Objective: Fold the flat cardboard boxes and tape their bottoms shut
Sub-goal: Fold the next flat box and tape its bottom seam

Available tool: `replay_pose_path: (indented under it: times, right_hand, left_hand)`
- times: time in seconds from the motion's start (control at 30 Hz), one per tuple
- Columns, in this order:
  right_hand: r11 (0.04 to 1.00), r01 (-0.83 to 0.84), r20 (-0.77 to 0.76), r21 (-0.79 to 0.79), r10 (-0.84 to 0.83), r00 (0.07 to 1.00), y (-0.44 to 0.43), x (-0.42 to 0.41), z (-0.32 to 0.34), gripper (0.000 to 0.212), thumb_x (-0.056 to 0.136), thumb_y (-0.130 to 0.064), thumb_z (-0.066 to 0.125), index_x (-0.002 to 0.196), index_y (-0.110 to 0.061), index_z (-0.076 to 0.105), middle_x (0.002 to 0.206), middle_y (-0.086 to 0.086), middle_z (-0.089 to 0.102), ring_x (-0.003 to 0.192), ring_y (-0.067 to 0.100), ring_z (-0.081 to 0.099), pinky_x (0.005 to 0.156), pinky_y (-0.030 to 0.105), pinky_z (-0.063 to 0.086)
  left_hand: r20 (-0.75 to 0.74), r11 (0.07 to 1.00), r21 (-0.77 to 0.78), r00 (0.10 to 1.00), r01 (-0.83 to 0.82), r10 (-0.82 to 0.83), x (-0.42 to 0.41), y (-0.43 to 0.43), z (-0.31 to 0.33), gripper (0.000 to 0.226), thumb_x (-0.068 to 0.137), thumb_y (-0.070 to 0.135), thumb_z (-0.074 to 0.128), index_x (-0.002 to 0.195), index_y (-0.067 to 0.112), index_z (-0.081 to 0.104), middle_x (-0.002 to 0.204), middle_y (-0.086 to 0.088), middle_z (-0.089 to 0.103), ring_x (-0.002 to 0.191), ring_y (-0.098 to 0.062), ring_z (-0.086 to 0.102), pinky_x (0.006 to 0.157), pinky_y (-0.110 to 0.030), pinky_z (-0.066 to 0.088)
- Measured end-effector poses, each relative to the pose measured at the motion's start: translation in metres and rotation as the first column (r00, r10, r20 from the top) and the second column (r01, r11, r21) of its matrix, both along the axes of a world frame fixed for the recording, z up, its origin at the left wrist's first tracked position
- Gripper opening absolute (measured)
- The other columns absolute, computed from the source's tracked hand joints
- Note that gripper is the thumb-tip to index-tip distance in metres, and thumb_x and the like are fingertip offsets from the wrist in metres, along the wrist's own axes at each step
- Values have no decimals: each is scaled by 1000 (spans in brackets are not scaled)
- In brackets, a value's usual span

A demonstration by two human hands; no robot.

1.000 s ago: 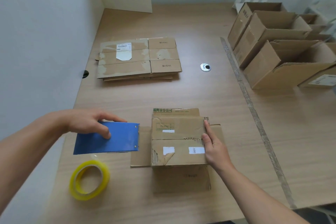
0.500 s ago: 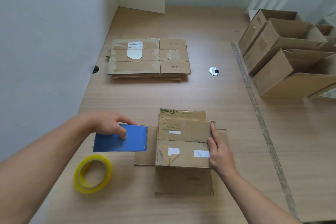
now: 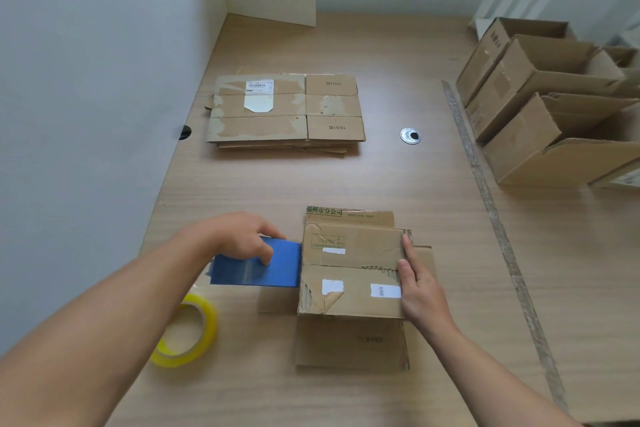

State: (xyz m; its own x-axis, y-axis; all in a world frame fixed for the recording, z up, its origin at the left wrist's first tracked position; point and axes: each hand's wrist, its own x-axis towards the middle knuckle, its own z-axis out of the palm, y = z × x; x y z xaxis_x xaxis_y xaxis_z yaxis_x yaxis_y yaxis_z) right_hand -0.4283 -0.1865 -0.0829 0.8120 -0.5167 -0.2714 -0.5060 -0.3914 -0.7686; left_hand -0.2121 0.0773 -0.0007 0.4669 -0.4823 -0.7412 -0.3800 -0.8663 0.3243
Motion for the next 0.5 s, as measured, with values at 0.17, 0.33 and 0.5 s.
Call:
replay_pose_path:
  times: [0.17,0.33,0.5]
  right_hand:
    - [1000,6,-20,-15,-6,1000,0,3,-1,47,106,-33,40,150,-47,29,149,-18,43,135,13,44,95,18,31]
    - [994,33,-42,-103,-37,998,2,4,4,48,105,-32,43,149,-48,32,140,0,48,132,23,45,95,21,32]
    - [807,-142,-43,-573,144,989,22,9,30,46,96,-32,60,142,-30,54,146,12,45,130,36,41,105,49,39]
  left_hand:
    - [222,997,56,973,59,-70,-27,-21,-5,48,78,34,57,125,38,63,112,5,67,98,-20,60,75,-30,51]
    - [325,999,20,945,-42,34,-56,-23,-26,31,74,32,48,102,32,62,83,8,62,80,-19,60,65,-30,50]
    - [385,982,-49,904,-182,186,-61,3,-35,63,78,37,47,140,50,42,116,10,63,96,-19,59,72,-32,51]
